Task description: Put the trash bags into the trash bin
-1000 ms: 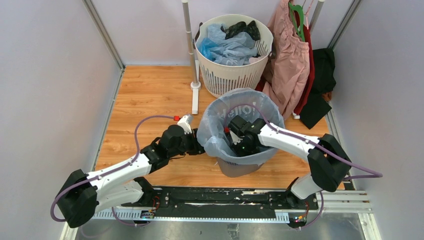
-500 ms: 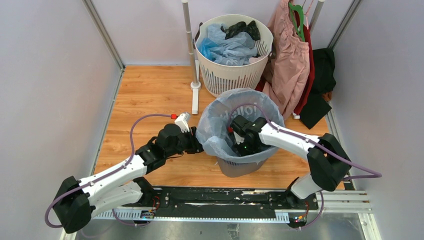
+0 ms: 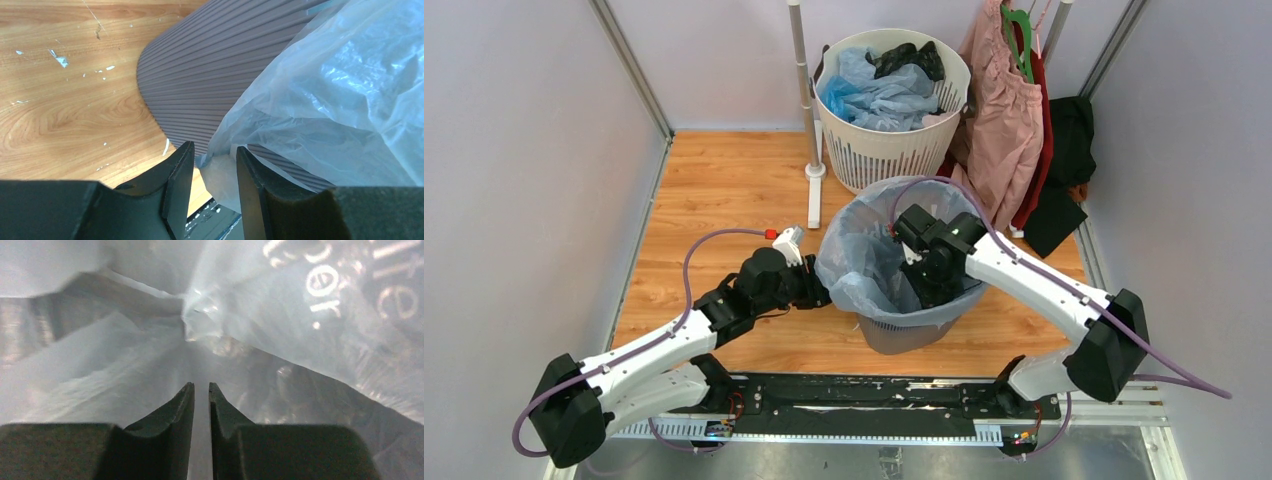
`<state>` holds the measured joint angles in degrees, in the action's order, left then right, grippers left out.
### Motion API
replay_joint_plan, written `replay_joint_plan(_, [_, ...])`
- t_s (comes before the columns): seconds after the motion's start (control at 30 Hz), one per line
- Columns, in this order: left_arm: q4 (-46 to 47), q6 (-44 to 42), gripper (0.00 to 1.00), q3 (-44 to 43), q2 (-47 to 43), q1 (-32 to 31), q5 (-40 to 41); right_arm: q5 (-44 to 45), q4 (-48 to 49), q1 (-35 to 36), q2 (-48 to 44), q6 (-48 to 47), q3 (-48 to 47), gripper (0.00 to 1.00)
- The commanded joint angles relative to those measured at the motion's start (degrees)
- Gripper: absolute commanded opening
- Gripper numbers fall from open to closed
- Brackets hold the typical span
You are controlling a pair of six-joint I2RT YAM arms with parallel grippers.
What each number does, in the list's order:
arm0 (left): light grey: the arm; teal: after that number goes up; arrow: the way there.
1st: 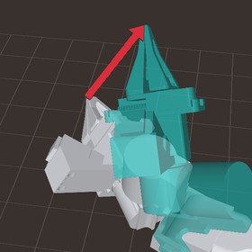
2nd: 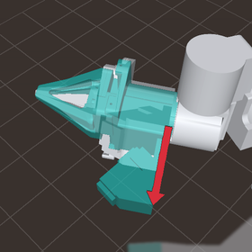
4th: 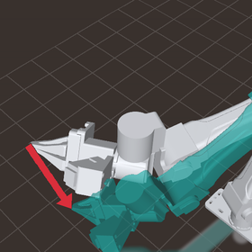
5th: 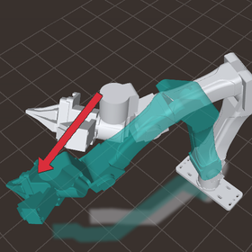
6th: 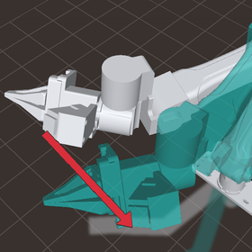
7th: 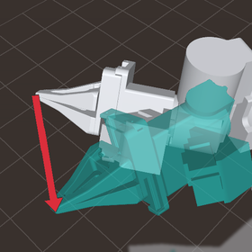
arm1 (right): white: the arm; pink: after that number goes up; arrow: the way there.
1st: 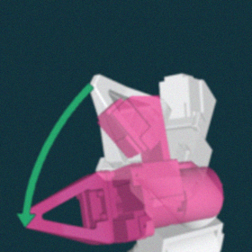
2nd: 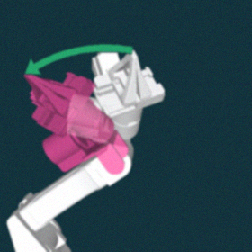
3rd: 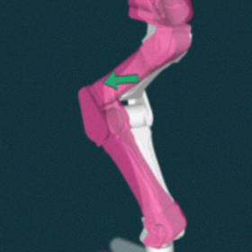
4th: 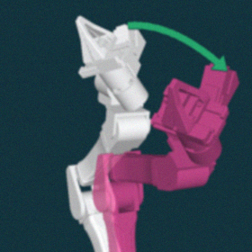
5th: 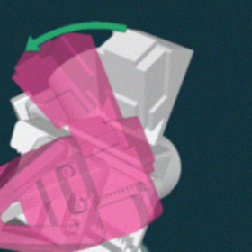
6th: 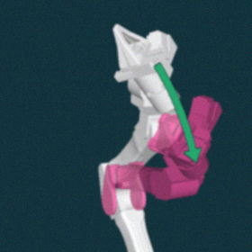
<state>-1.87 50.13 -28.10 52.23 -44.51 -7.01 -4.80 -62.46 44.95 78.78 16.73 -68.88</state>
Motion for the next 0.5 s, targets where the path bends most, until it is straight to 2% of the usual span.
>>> replay_joint_plan(0.0, [-0.4, -0.4, 0.42, -1.4, -0.6, -0.5, 0.6, 8.3, -8.4, -0.9, 2.7, 1.8, 1.4, 0.19])
replay_joint_plan(0.07, [-0.6, -0.5, 0.42, -1.4, -0.8, -0.5, 0.5, 7.7, -7.0, -0.9, 3.7, 3.1, 4.4, 0.11])
replay_joint_plan(0.17, [-1.1, -0.7, 0.42, -1.5, -1.3, -0.5, 0.5, 6.4, -3.4, -0.9, 4.5, 4.8, 8.7, 0.08])
replay_joint_plan(0.47, [-2.2, -1.0, 0.42, -1.8, -2.3, -0.5, 0.9, 2.7, 1.2, -0.9, 5.9, 5.6, 11.4, 0.04])
